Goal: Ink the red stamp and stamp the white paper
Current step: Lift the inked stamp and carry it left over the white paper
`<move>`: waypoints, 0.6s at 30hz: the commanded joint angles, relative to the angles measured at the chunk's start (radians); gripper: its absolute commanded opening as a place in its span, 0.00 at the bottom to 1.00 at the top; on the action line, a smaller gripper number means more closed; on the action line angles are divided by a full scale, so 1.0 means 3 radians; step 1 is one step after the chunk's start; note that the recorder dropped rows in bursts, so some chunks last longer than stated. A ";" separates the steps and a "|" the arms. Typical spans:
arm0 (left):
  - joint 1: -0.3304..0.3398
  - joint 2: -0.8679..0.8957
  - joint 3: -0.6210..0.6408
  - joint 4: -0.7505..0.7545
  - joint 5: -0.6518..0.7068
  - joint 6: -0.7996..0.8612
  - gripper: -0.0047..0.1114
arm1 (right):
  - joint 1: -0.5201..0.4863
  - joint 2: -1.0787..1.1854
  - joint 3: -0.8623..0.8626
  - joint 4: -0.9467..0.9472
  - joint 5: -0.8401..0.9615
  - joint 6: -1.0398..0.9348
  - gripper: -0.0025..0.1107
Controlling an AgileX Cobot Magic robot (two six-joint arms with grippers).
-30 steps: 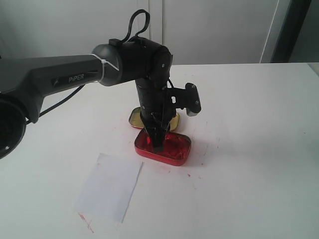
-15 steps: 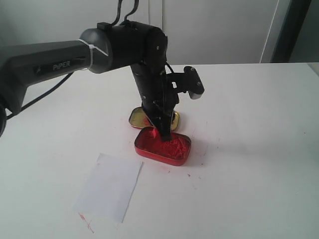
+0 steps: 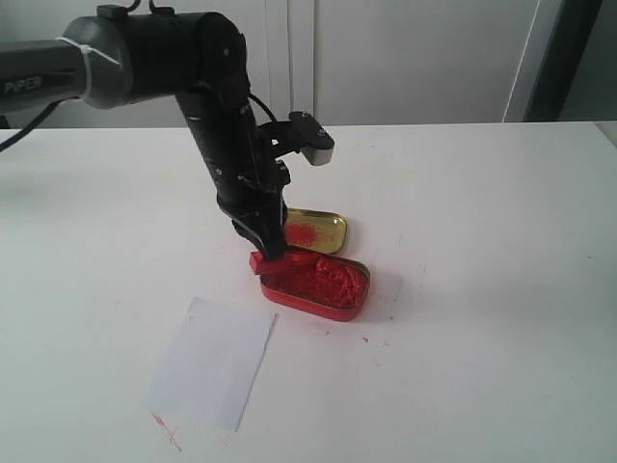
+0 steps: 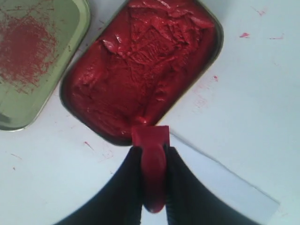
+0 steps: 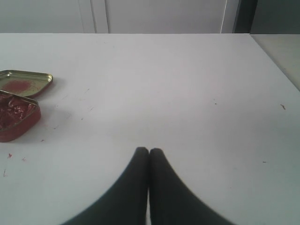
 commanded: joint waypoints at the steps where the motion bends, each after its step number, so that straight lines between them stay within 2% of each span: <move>1: 0.0002 -0.0257 0.0347 -0.0097 -0.0142 -0.0114 0.04 | -0.0020 -0.0015 0.0017 -0.0027 -0.0048 0.0014 0.02; 18: 0.0009 -0.1109 0.1739 -0.0097 -0.0890 -0.0269 0.04 | -0.0020 -0.0015 0.0017 -0.0027 -0.0048 0.0014 0.02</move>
